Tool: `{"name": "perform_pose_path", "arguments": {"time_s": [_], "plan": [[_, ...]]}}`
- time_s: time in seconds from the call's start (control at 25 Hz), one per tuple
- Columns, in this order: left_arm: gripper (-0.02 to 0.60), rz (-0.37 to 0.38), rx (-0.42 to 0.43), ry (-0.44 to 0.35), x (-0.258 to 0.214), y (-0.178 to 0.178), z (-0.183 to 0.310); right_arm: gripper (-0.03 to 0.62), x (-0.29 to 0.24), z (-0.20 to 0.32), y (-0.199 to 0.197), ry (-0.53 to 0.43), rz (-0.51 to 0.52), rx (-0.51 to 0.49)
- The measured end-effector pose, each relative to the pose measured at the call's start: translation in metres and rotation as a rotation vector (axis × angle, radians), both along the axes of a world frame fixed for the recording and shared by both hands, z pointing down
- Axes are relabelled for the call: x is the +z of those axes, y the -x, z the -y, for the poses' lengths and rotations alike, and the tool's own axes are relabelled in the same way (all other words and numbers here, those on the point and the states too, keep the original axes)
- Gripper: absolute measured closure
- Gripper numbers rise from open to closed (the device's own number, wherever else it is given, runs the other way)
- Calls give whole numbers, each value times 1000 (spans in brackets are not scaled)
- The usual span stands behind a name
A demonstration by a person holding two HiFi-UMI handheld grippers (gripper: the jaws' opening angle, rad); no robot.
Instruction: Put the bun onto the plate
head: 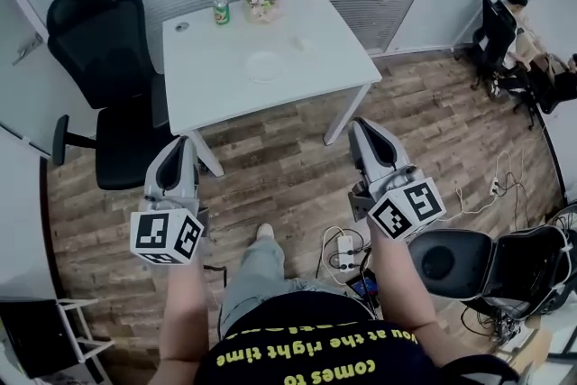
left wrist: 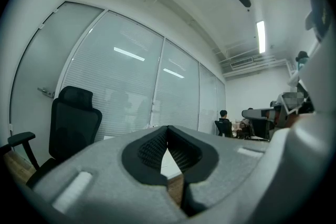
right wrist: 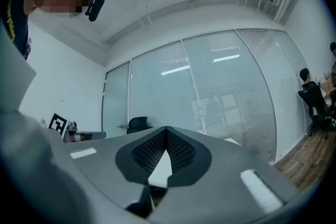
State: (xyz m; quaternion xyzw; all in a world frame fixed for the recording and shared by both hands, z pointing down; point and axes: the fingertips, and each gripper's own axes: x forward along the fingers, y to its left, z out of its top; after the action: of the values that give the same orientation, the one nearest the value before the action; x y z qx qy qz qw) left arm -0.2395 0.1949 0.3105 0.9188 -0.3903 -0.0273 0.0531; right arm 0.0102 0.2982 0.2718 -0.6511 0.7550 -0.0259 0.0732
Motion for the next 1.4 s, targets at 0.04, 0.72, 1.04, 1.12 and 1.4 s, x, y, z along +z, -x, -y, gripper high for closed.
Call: {"name": "perform_pose_path", "arguments": {"time_s": [0.04,0.72,1.04,1.12,1.4], "plan": [[581,2,2,1,1,-2,8,588,0,8,-2,-1,1,1],[580,14,51,31,10,-34,128,588,2,121,-30,4,27,46],[581,13,72,48,22,-40,172,588,10,160,-34,14,34,69],[580,13,79,52,25,-40,178,588,12,165,-34,17,36,75],[580,12,91,75,31,-44,199,588,17,184,-37,39,40,85]]}}
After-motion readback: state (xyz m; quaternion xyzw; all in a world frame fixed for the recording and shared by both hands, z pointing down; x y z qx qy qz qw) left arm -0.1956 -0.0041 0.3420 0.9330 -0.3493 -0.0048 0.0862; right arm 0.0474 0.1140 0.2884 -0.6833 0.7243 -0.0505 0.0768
